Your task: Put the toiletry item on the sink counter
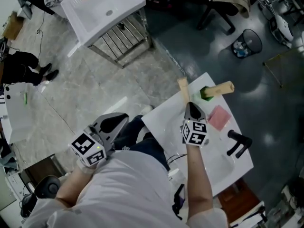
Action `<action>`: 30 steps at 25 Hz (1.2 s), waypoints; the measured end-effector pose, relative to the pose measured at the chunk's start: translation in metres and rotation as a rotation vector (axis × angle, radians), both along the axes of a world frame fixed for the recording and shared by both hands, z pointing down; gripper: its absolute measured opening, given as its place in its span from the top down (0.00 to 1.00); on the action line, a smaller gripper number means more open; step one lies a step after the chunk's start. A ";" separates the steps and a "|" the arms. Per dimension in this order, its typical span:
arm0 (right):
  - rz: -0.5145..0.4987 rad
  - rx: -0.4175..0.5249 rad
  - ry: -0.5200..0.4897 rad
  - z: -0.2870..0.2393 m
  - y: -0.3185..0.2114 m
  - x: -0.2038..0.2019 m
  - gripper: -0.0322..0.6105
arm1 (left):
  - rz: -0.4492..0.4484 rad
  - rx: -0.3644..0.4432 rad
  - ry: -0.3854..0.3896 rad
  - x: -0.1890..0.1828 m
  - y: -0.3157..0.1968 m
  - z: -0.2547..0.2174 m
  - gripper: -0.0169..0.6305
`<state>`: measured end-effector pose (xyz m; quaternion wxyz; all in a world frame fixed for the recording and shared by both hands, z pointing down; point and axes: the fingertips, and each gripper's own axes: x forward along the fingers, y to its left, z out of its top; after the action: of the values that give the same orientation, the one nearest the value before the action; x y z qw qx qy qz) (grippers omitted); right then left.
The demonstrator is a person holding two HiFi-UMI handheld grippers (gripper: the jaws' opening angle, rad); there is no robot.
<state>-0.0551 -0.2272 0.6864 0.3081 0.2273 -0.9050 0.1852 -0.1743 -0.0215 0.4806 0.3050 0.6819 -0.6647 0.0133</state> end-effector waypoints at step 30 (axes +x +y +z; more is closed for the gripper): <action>0.023 0.016 -0.003 -0.023 0.005 0.001 0.68 | 0.052 0.028 0.003 -0.003 -0.005 -0.007 0.95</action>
<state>-0.0545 -0.2219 0.6636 0.3029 0.2400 -0.9043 0.1816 -0.1772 -0.0267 0.4733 0.2961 0.7030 -0.6465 0.0107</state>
